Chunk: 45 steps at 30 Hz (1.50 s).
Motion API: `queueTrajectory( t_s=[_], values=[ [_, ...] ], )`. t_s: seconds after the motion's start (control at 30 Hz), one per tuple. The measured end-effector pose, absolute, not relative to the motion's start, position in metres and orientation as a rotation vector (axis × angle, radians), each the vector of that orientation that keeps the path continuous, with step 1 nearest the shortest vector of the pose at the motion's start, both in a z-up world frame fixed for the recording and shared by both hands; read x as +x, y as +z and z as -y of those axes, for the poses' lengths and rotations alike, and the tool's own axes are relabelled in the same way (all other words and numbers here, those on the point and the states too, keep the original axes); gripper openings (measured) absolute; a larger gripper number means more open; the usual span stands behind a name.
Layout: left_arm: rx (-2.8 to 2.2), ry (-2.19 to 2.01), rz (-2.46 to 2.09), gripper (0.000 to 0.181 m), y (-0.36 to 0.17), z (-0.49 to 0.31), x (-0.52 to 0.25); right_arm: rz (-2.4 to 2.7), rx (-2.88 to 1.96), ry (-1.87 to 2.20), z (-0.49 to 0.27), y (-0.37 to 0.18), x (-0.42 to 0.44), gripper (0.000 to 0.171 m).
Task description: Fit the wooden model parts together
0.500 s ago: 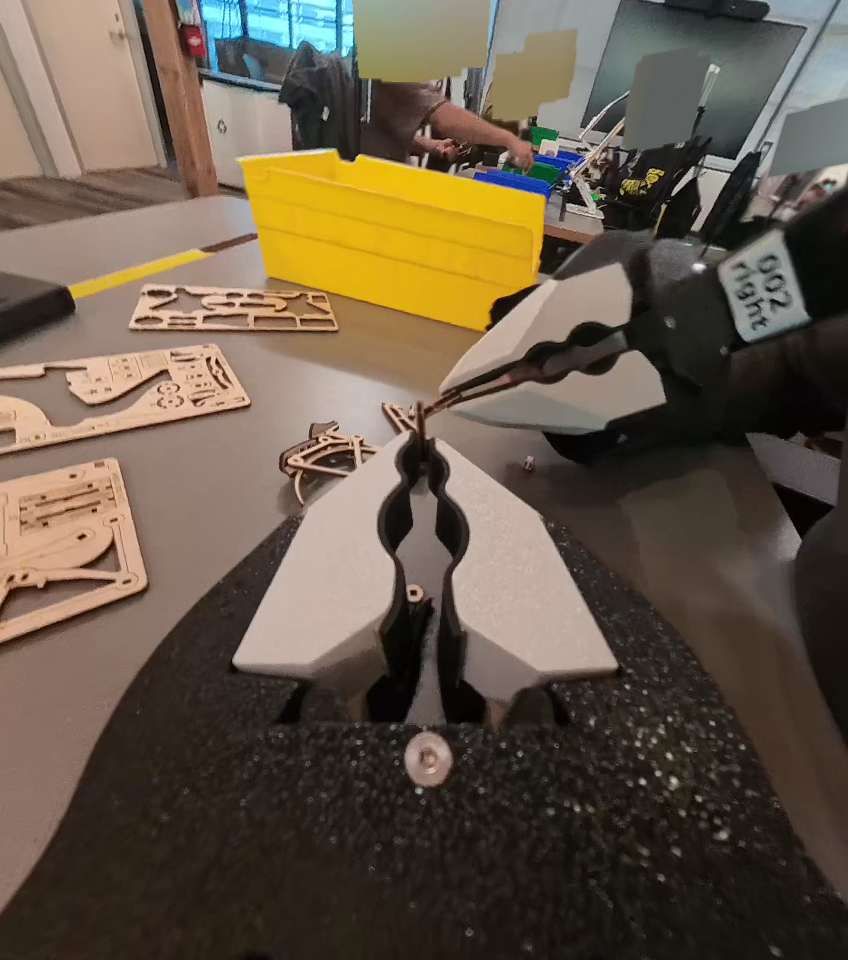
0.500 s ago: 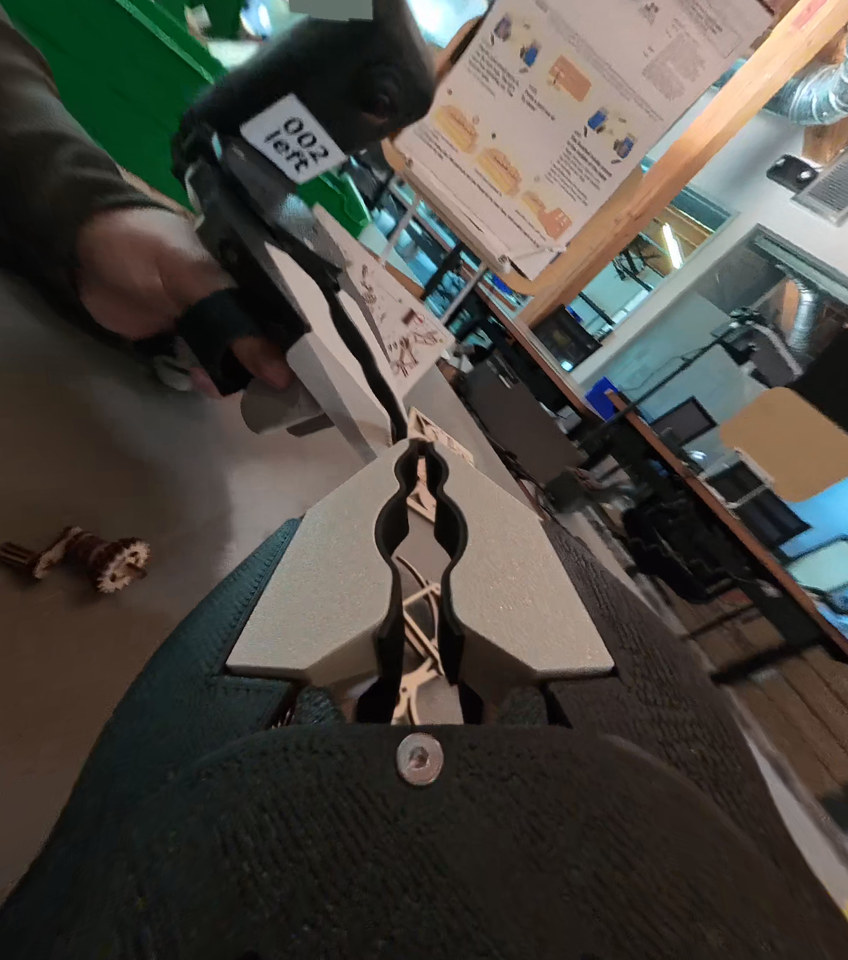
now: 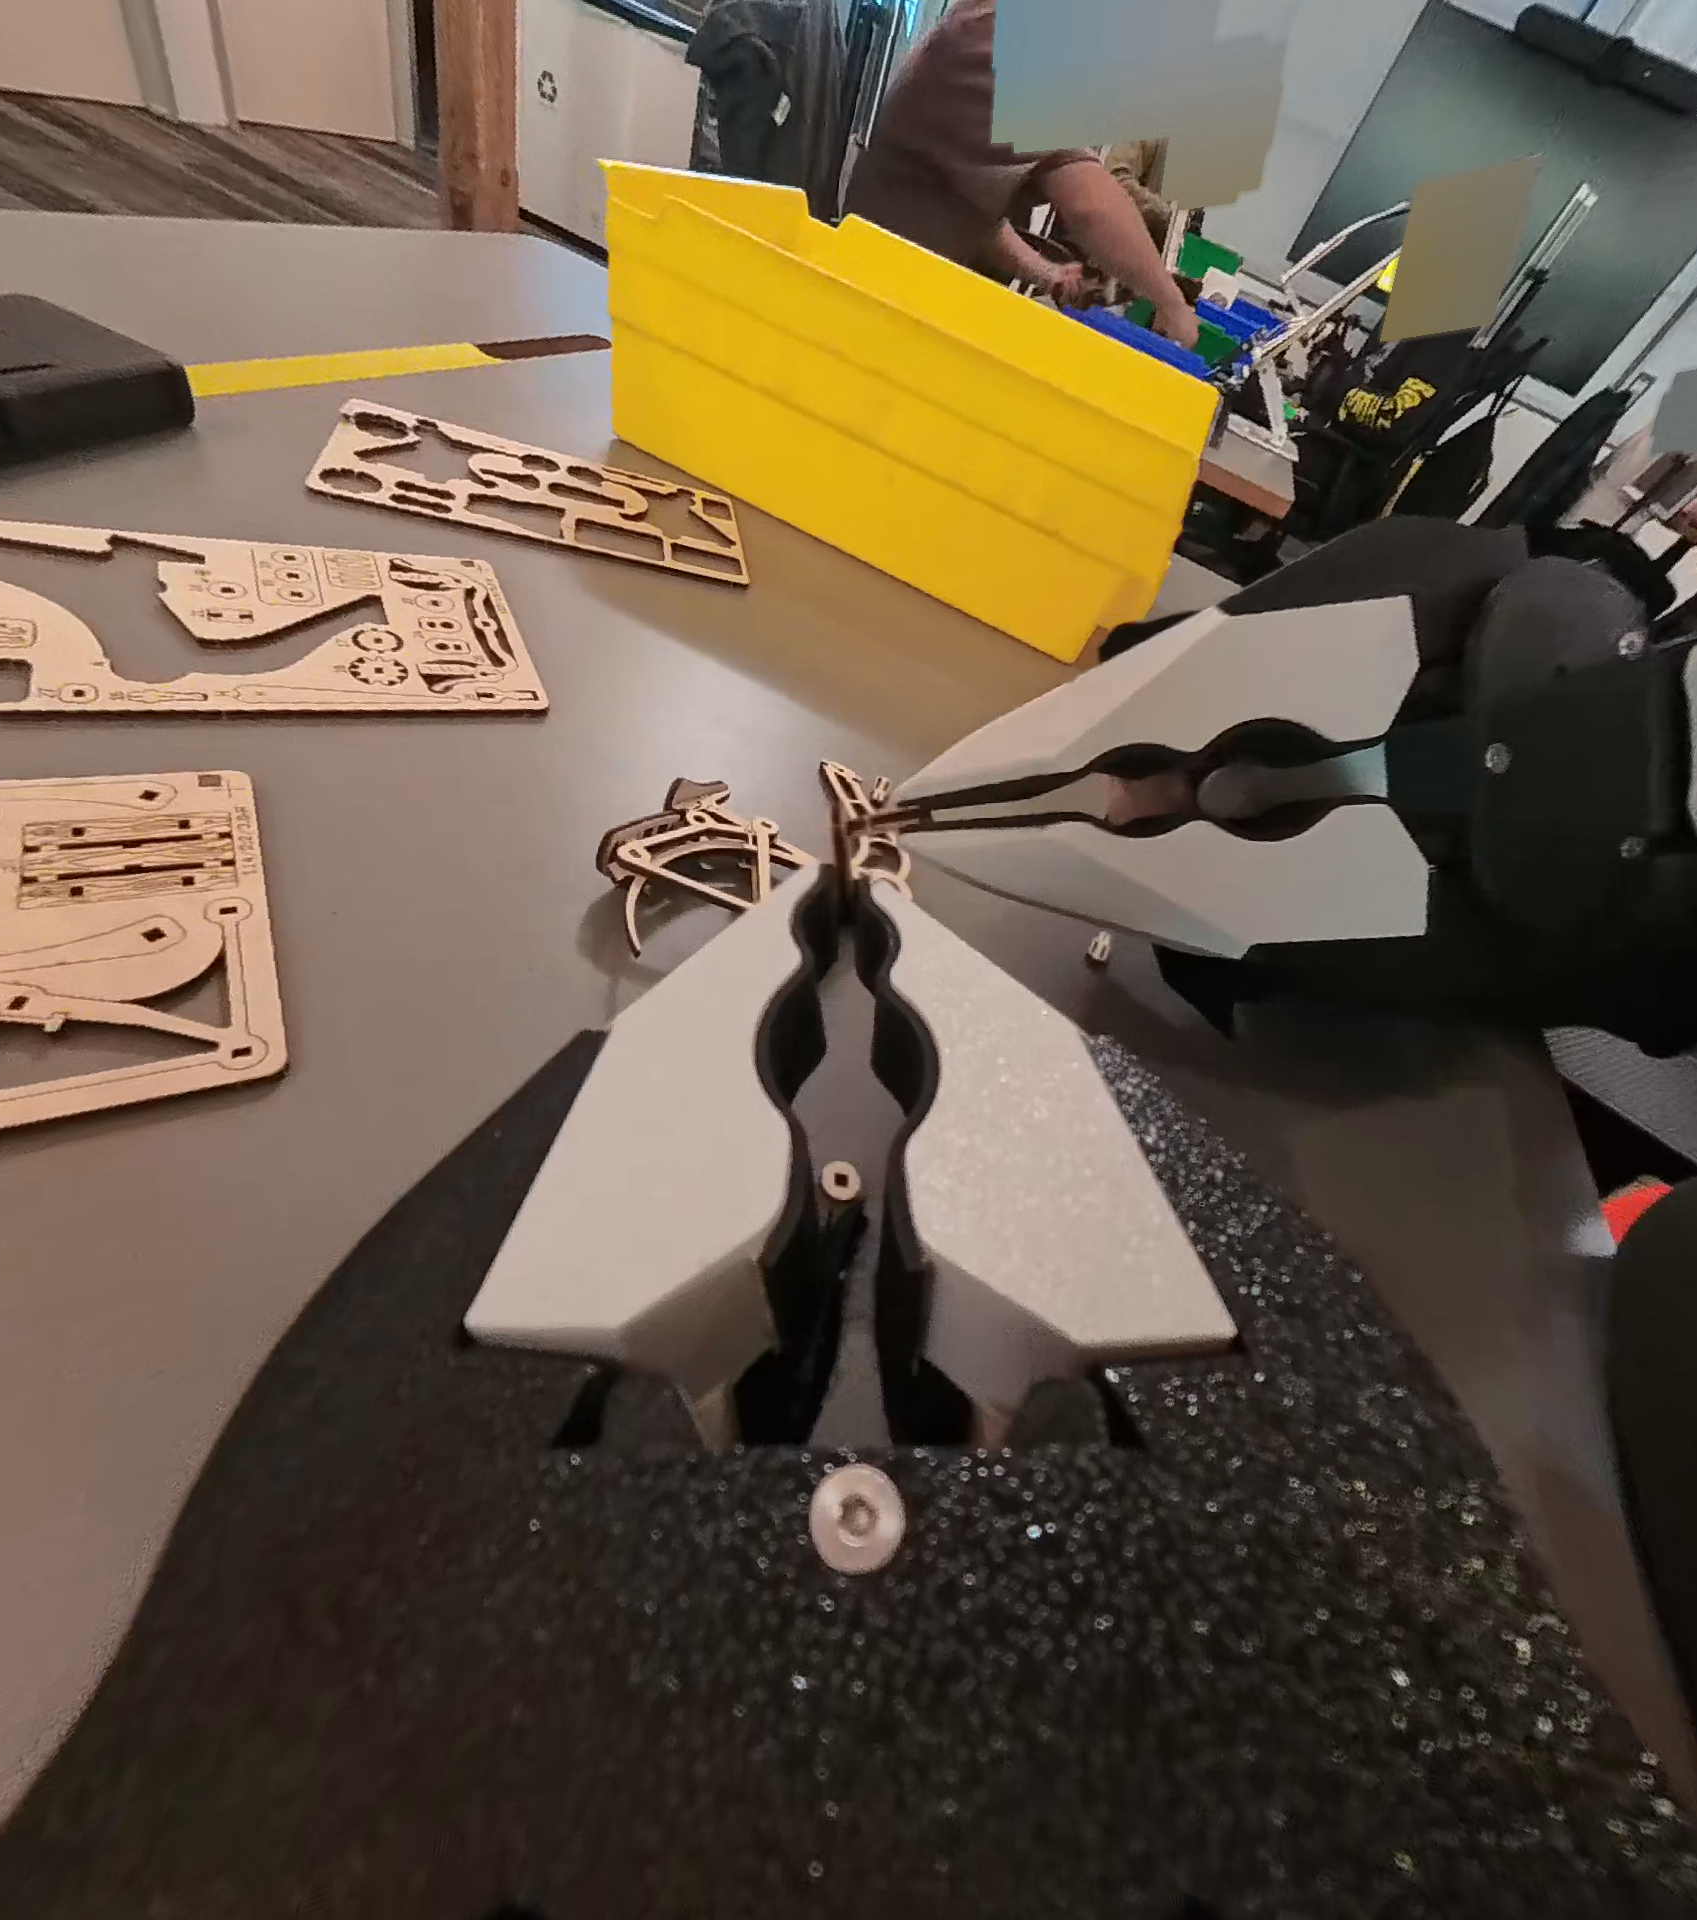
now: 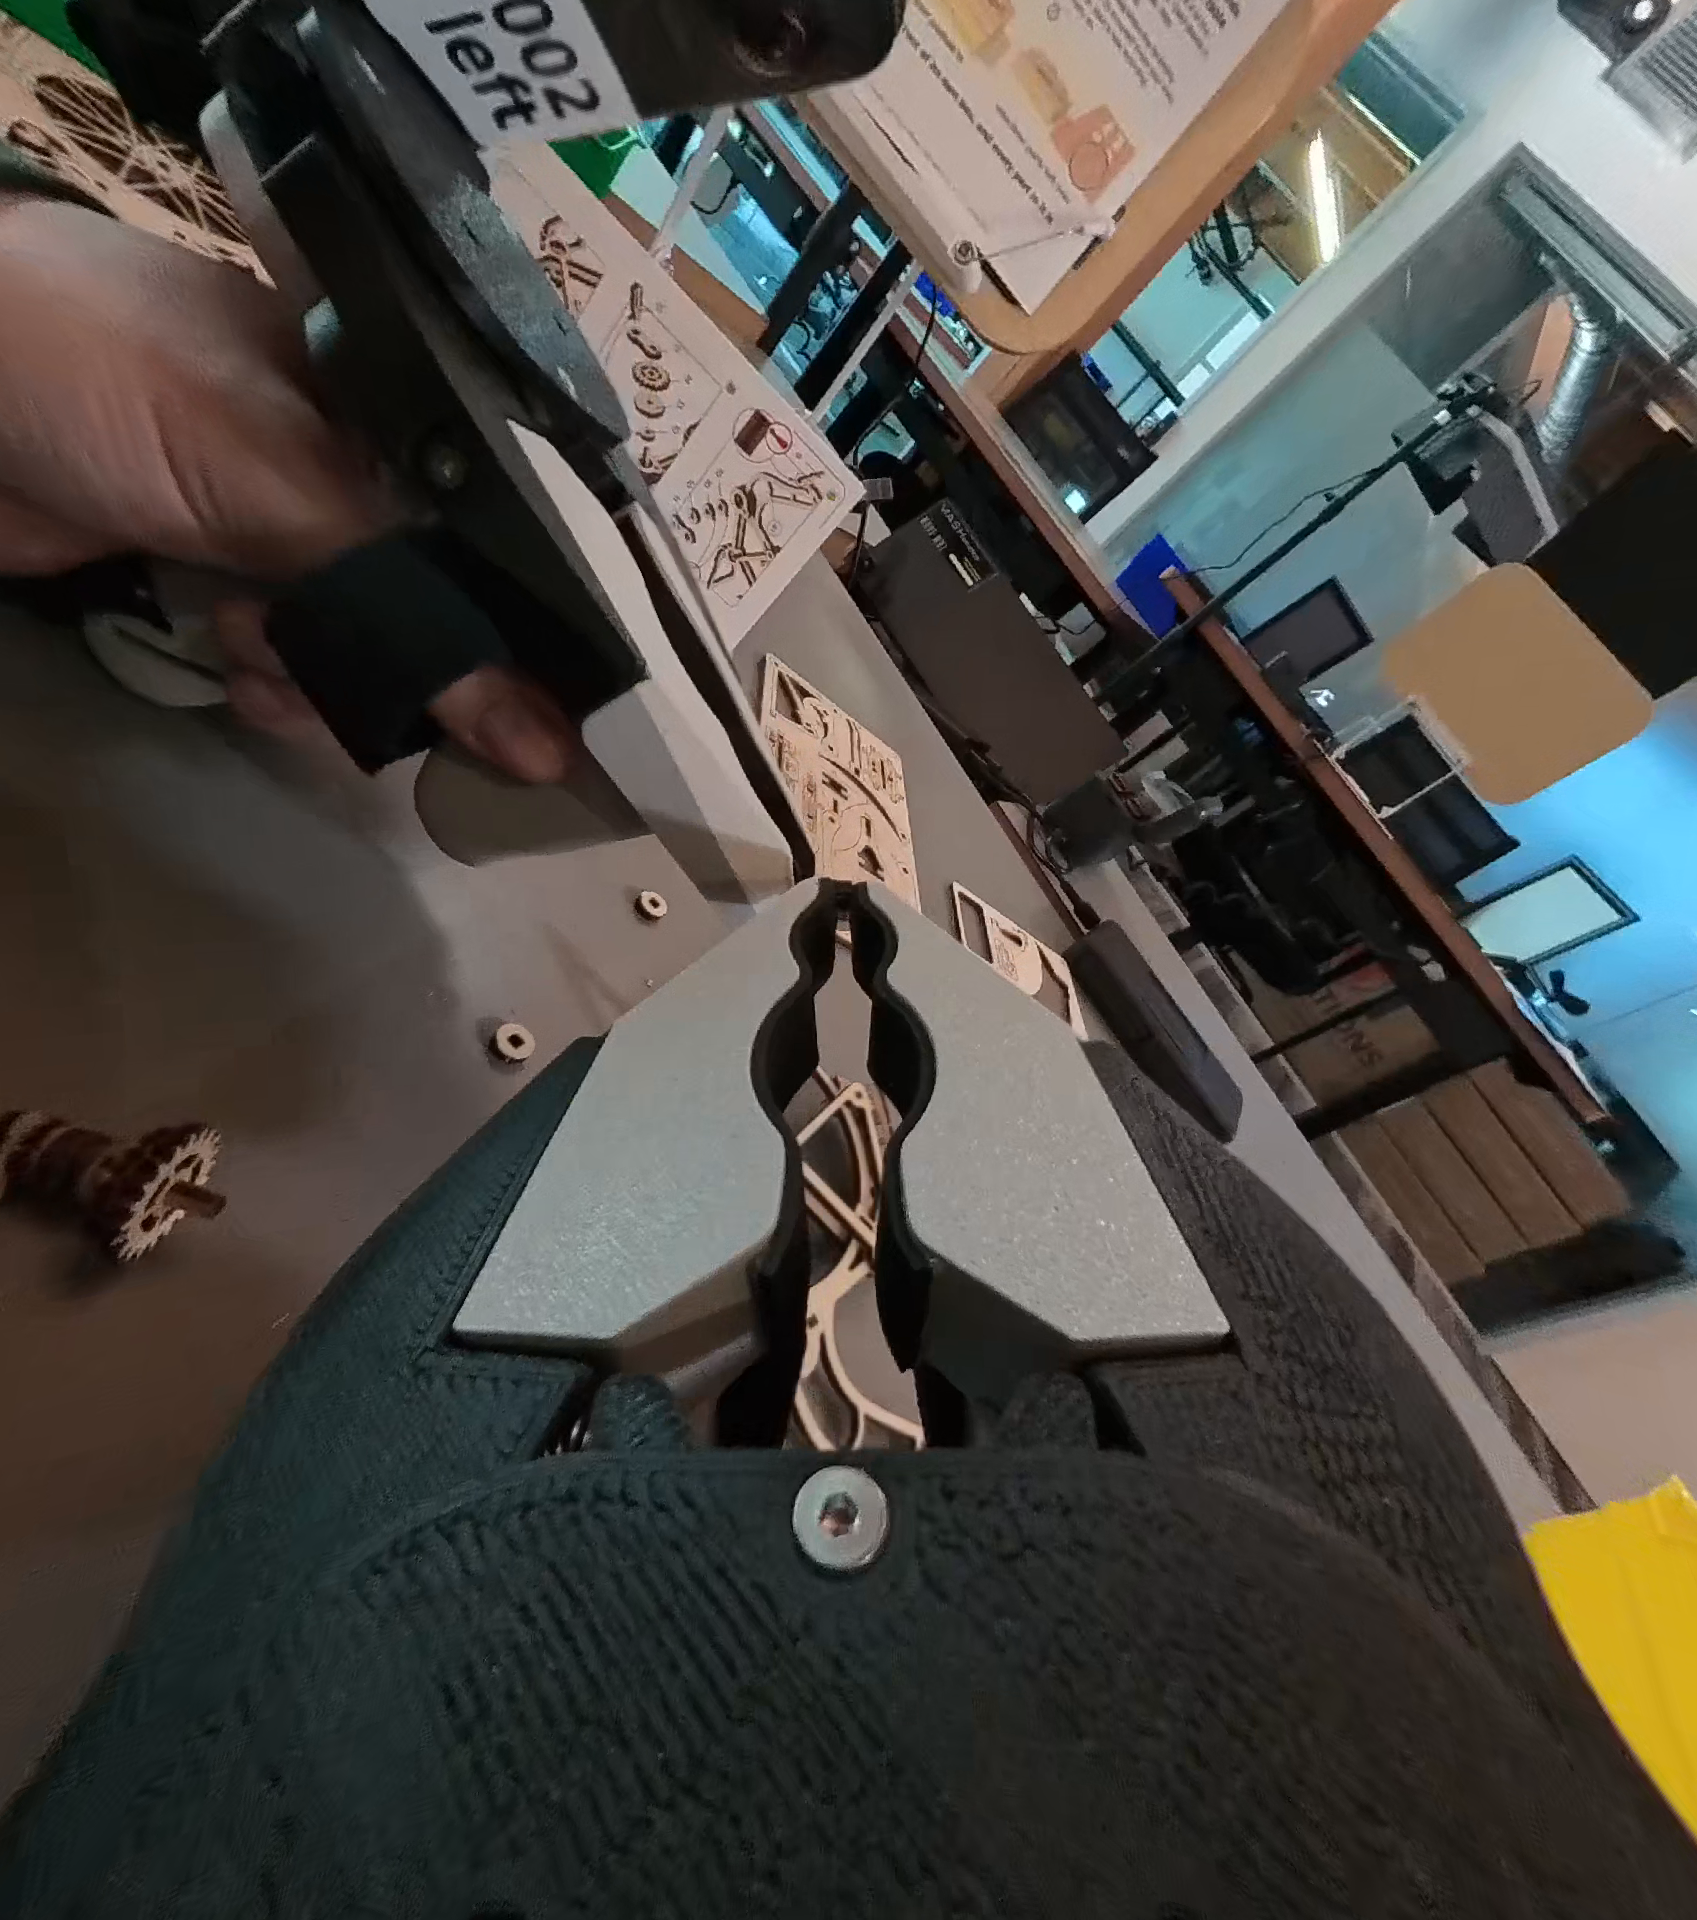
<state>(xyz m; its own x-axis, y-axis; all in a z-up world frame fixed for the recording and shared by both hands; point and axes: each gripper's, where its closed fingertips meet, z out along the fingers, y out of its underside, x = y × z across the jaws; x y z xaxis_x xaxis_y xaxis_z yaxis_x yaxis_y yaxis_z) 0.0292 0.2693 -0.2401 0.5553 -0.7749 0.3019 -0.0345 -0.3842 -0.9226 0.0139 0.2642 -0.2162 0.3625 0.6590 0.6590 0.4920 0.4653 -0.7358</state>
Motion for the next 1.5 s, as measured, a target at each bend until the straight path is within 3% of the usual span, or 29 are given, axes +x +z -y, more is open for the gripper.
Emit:
queueTrajectory(
  t_s=[0.57,1.0,1.33,1.43,1.5],
  values=[
    [-1.777,-0.959,-0.728,0.0,-0.239,-0.262,0.034,1.226,-1.174,0.361,-0.261,-0.217,0.02,0.001],
    [-1.524,-0.894,-0.917,0.0,-0.22,-0.231,0.042,1.314,-0.696,0.105,-0.223,-0.199,0.026,0.001],
    [-1.326,-1.129,-1.016,0.0,-0.201,-0.198,0.048,1.321,-0.795,0.191,-0.231,-0.207,0.035,0.001],
    [-1.301,-0.856,-1.17,0.0,-0.218,-0.187,0.067,1.212,-0.881,0.296,-0.243,-0.193,0.042,0.0],
    [-1.354,-0.932,-1.065,0.0,-0.212,-0.198,0.06,1.215,-0.911,0.289,-0.246,-0.199,0.044,0.0]
  ],
)
